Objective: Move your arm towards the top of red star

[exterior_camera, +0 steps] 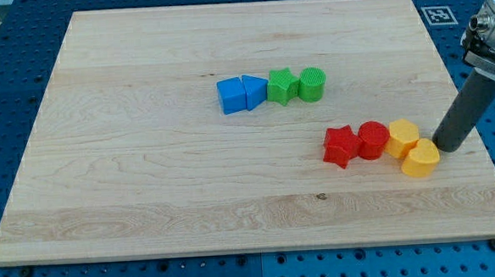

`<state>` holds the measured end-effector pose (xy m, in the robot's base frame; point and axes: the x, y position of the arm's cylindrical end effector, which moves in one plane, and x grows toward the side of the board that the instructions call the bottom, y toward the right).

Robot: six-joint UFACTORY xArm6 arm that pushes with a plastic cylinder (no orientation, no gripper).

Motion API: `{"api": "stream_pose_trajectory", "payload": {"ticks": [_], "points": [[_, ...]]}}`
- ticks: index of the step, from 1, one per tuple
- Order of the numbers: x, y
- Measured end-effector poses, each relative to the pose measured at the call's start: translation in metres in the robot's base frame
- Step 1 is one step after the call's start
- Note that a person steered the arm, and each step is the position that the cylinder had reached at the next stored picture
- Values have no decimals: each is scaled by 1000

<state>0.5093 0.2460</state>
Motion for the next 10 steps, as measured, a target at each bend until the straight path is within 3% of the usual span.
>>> {"api": "stream_pose_trajectory", "payload": {"ticks": [3,9,10], "points": [[-37,-3],[-71,-101],[-62,-109]]}}
